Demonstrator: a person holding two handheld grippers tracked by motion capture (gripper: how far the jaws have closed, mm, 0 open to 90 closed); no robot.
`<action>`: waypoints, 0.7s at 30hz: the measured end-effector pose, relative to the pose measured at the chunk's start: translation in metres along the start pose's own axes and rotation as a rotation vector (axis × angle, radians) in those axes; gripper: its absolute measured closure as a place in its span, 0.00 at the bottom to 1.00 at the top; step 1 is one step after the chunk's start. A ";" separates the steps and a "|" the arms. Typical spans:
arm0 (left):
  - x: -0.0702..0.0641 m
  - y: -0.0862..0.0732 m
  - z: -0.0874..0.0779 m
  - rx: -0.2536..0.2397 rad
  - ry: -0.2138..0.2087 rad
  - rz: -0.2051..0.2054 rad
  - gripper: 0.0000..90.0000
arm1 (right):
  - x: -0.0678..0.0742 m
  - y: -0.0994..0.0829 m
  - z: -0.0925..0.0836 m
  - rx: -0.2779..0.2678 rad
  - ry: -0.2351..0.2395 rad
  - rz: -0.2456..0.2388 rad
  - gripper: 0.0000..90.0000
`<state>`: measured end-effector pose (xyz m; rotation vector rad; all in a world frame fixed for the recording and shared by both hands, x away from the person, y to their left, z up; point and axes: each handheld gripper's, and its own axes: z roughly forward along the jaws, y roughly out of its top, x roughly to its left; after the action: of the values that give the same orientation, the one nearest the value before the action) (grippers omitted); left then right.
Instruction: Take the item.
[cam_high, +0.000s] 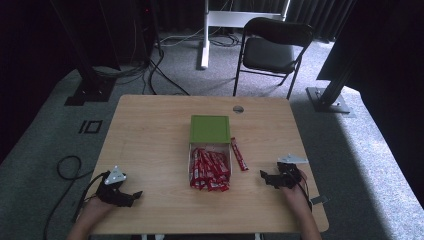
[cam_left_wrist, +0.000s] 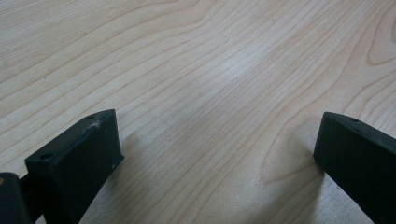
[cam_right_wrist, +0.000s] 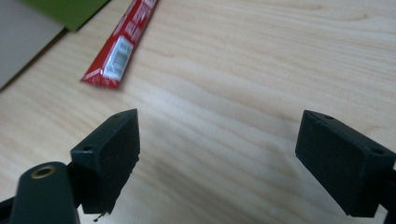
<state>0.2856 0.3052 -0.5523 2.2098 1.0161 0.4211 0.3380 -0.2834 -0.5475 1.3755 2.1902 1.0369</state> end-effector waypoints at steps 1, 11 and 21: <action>0.000 0.000 0.000 0.000 0.000 0.000 0.02 | -0.001 -0.002 -0.001 0.005 0.002 -0.010 0.15; 0.000 0.000 0.000 0.000 0.000 0.000 0.02 | -0.004 -0.018 -0.009 0.029 0.086 -0.133 0.15; 0.000 0.000 0.000 0.000 0.000 0.000 0.02 | -0.003 -0.030 -0.021 -0.044 0.134 -0.212 0.15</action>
<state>0.2856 0.3052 -0.5523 2.2099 1.0160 0.4213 0.3080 -0.3019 -0.5559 1.0549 2.3330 1.1184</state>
